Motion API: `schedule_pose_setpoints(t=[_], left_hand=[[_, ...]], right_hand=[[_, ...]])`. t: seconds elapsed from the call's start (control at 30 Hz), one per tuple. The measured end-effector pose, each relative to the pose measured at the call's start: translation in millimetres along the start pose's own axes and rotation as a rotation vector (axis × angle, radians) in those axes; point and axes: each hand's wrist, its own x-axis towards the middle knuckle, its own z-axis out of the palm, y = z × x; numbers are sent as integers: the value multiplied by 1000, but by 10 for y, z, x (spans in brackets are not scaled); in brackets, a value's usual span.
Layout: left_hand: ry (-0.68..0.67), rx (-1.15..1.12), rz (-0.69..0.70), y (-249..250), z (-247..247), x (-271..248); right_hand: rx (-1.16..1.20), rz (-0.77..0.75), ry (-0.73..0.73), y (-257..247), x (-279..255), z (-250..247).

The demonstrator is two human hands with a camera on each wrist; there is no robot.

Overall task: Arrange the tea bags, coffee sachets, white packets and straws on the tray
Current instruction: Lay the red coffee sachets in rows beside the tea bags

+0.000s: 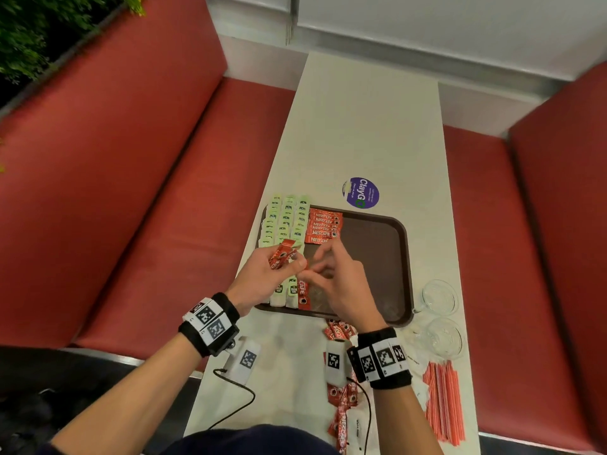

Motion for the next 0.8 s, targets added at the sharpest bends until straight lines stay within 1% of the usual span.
schedule_pose_setpoints(t=[0.07, 0.17, 0.23, 0.4, 0.5, 0.57, 0.67, 0.7, 0.73, 0.8], left_hand=[[60, -7, 7, -6, 22, 20], [175, -99, 29, -39, 60, 56], [222, -151, 17, -61, 72, 72], [227, -169, -49, -105, 104, 19], [230, -135, -81, -82, 143, 1], [248, -147, -93, -40, 177, -7], [266, -169, -115, 1, 206, 9], [272, -166, -116, 6, 206, 17], [277, -164, -113, 12, 210, 23], [288, -149, -108, 15, 214, 35]], right_hand=[[40, 34, 26, -3, 11, -3], [169, 84, 17, 3, -8, -4], [171, 87, 47, 37, -4, -32], [267, 122, 245, 99, 63, -167], [262, 112, 276, 184, 92, -211], [126, 14, 243, 231, 95, -215], [-257, -233, 166, 288, 97, -195], [-359, -292, 151, 328, 105, -191], [-436, -321, 147, 364, 116, -192], [-557, -329, 161, 411, 153, -212]])
